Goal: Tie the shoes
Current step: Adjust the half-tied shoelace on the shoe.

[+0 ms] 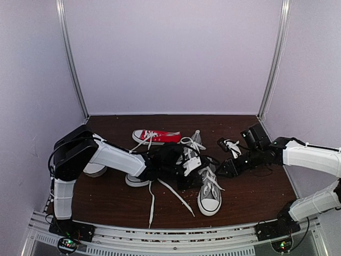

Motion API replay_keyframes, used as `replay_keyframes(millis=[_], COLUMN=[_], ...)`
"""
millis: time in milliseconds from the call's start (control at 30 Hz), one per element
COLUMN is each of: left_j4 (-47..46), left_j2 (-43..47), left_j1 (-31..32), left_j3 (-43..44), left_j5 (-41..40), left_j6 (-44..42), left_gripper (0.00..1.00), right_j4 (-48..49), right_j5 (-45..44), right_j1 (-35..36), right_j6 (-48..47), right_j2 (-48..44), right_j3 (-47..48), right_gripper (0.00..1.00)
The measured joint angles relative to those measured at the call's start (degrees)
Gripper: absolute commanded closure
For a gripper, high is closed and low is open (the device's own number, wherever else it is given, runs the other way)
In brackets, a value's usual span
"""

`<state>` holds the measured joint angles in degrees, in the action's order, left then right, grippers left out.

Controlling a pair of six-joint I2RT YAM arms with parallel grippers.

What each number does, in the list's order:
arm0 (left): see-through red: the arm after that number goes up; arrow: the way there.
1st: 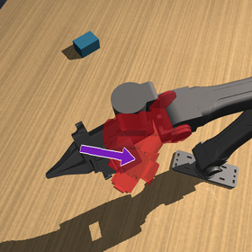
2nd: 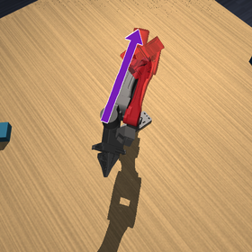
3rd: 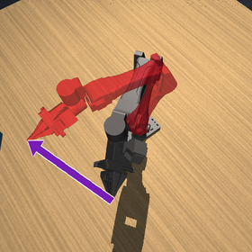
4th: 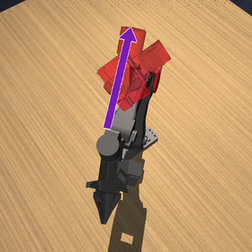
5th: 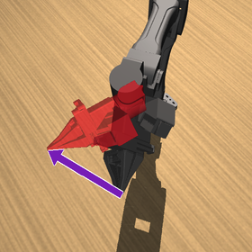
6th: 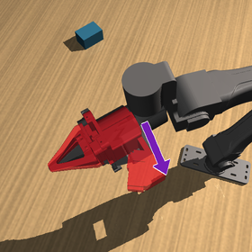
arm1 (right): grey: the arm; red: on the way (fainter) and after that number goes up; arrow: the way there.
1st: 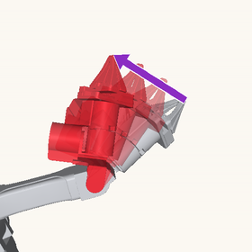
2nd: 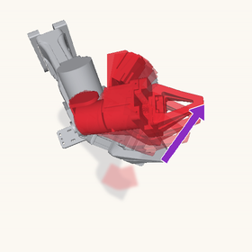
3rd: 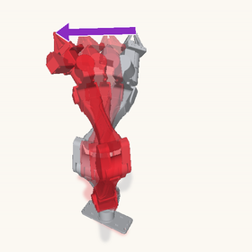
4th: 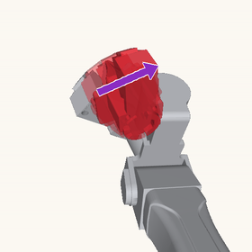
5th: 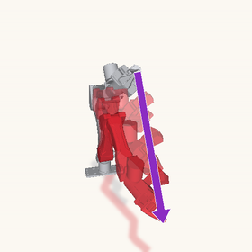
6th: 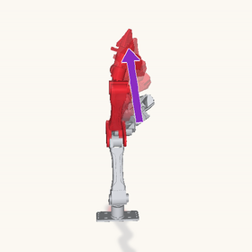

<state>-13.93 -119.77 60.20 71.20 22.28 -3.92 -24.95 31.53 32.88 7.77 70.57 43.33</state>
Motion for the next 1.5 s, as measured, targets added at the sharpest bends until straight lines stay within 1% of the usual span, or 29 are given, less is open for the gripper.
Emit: replay_keyframes(millis=[167,300,400,433,500,733,933,1200,1500], left_j4=[0.59,1.95,2.43,2.60,4.39,8.02,9.42,9.62,9.75], left_j2=[0.00,-0.07,-0.52,-0.66,-1.36,-2.40,-2.40,-2.78,-3.72], left_j1=[-0.33,-0.39,-0.44,-0.48,-0.59,-0.63,-0.66,-0.66,-0.66], left_j3=[0.28,2.12,4.48,5.11,6.80,7.26,5.99,6.99,9.29], left_j5=[2.32,3.91,4.81,4.90,4.94,4.46,3.39,3.15,0.85], left_j6=[0.92,1.31,1.57,1.68,1.88,1.66,1.64,1.95,1.84], left_gripper=[0.66,0.64,0.69,0.73,0.74,0.72,0.73,0.73,0.76], right_j4=[0.46,0.83,0.85,0.87,1.16,1.18,1.20,1.33,1.64], right_j5=[0.02,0.07,0.17,0.20,0.24,0.61,0.83,1.27,1.79], right_j1=[0.00,0.00,0.00,0.00,0.00,0.00,0.00,0.00,0.00], right_j6=[0.00,0.02,0.00,-0.02,-0.04,-0.11,-0.13,-0.11,-0.04], right_j2=[0.07,0.48,0.72,0.81,1.14,1.60,2.43,3.02,3.08], right_j3=[-0.17,-0.46,-0.59,-0.59,-0.59,-0.59,-0.59,-0.59,-0.59], right_gripper=[0.57,0.58,0.58,0.58,0.59,0.59,0.60,0.61,0.61])
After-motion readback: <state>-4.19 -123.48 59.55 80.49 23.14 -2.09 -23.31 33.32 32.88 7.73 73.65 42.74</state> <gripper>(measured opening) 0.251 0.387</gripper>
